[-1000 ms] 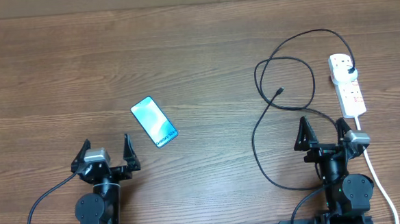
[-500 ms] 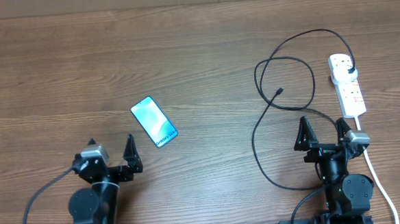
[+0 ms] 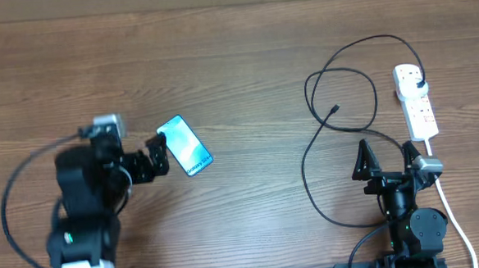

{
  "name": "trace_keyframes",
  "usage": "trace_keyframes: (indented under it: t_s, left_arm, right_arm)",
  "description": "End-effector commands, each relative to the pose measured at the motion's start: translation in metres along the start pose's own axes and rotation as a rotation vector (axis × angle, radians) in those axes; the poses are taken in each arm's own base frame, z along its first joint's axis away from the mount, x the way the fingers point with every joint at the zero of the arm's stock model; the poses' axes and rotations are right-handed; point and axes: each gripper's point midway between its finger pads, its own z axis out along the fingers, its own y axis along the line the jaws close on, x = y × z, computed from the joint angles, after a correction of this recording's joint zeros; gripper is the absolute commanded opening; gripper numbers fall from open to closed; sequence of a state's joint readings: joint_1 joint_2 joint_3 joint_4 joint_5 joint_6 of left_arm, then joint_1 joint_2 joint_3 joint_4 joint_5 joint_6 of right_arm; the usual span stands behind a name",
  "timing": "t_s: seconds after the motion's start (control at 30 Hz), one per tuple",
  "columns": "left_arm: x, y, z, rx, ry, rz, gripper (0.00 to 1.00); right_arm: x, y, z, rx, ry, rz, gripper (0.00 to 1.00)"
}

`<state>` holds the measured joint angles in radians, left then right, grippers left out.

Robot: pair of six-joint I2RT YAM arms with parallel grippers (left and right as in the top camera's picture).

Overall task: Plug charger to phone and switch on socket
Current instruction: 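Move the left gripper forward over the phone and lower toward it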

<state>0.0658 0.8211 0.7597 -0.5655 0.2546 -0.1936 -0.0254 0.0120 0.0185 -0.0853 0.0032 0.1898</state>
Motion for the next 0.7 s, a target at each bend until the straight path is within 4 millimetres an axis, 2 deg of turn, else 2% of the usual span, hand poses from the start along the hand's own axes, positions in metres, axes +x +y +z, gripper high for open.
trace_keyframes:
  t_s: [0.0,0.13,0.27,0.4,0.57,0.67]
  left_arm:
    - [-0.036,-0.031,-0.002,0.061,0.077,0.015,1.0]
    - [-0.041,-0.061,0.007,0.14,0.211,0.021,1.0]
    - [-0.025,-0.076,0.023,0.221,0.327,-0.002,1.0]
    - [-0.004,-0.069,0.039,0.199,0.433,-0.036,1.0]
    - [0.012,-0.059,0.061,0.167,0.513,-0.071,1.0]
    - [0.025,-0.04,0.072,0.037,0.567,-0.179,1.0]
  right_arm:
    - [0.003,0.0,0.0,-0.006,0.001,-0.005,1.0]
    - [0.003,0.0,0.0,-0.006,0.001,-0.005,1.0]
    - [0.003,0.0,0.0,-0.006,0.001,-0.005,1.0]
    - [0.003,0.0,0.0,-0.006,0.001,-0.005,1.0]
    - [0.003,0.0,0.0,-0.006,0.001,-0.005,1.0]
    - [0.003,0.0,0.0,-0.006,0.001,-0.005,1.0]
